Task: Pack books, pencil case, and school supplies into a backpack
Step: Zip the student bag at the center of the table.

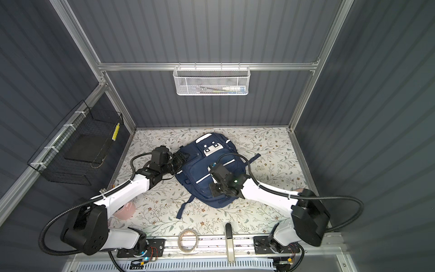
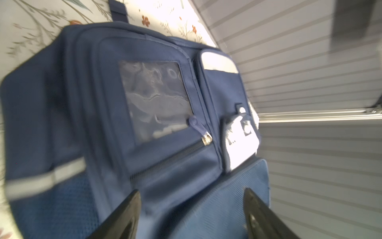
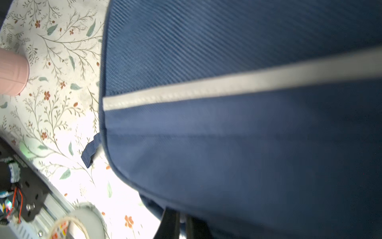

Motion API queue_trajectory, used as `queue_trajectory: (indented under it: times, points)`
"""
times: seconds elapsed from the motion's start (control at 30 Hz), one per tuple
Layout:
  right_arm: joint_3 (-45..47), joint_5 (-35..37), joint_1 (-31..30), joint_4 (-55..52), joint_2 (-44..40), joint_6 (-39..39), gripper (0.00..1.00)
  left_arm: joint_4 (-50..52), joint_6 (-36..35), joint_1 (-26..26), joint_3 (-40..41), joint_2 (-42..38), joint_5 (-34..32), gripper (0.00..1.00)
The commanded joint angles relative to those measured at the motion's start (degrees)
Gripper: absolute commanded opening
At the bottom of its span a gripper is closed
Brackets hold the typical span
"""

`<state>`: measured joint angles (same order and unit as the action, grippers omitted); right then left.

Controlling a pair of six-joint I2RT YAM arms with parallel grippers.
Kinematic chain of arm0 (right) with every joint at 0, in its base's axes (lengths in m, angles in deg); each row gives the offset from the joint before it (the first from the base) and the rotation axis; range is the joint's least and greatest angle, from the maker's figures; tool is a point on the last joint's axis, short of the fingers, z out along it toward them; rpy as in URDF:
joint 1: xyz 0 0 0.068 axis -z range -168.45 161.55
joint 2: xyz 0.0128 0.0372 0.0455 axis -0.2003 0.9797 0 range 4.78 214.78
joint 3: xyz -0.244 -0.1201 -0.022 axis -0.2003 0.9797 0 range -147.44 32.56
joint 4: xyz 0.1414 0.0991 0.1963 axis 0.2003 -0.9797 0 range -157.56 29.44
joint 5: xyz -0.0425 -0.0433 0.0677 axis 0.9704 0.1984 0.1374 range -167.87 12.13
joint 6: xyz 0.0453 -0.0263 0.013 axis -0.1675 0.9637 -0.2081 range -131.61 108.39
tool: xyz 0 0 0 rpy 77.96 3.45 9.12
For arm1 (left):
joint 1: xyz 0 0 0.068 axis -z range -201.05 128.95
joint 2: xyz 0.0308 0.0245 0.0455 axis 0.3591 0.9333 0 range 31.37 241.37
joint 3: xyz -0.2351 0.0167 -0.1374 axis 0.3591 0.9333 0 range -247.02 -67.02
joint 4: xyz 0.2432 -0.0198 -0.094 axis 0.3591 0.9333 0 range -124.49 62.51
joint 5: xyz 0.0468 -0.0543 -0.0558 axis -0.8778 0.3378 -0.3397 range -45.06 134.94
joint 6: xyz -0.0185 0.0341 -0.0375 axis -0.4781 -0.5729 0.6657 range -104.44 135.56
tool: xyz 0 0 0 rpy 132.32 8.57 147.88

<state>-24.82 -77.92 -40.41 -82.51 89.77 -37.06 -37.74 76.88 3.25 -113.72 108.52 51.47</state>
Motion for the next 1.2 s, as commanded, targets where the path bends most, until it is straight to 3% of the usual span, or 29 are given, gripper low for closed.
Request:
queue_trajectory:
  times: [0.0, 0.2, 0.43, 0.5, 0.63, 0.67, 0.8, 0.97, 1.17]
  points:
    - [-6.8, -0.6, -1.4, 5.1, 5.9, -3.0, 0.0, 2.8, 4.8, 0.9, 5.9, -7.2, -0.6, 0.79]
    - [-14.6, -1.7, -3.2, 6.1, 12.0, -3.1, 0.0, 1.6, 13.0, 5.4, 13.1, -14.3, -2.1, 0.73]
    - [-13.5, -2.8, -4.5, 7.2, 11.5, -4.1, 0.0, 0.8, 15.0, 10.3, 10.9, -7.7, -7.3, 0.7]
    - [-12.6, -2.8, -4.9, 7.6, 11.1, -3.5, 0.0, -0.4, 14.4, 10.5, 10.5, -6.4, -8.5, 0.54]
    - [-10.8, -3.1, -5.2, 6.8, 10.5, -4.0, 0.0, 1.2, 12.6, 10.5, 7.7, -4.4, -9.0, 0.08]
    - [-10.2, -2.5, -5.2, 6.4, 9.9, -3.9, 0.0, 1.7, 12.1, 10.5, 7.3, -4.3, -8.9, 0.0]
    - [-7.0, 1.4, -3.3, 2.7, 6.7, -1.7, 0.0, 5.8, 10.9, 10.4, 7.5, -6.1, -10.0, 0.0]
    - [-1.3, 1.2, 2.3, 1.6, 1.0, 0.2, 0.0, 10.1, 8.8, 9.5, 8.2, -9.4, -11.2, 0.0]
    - [2.9, 1.1, 9.5, 0.0, -4.2, 3.6, 0.0, 12.5, 6.9, 4.9, 8.7, -11.7, -8.5, 0.0]
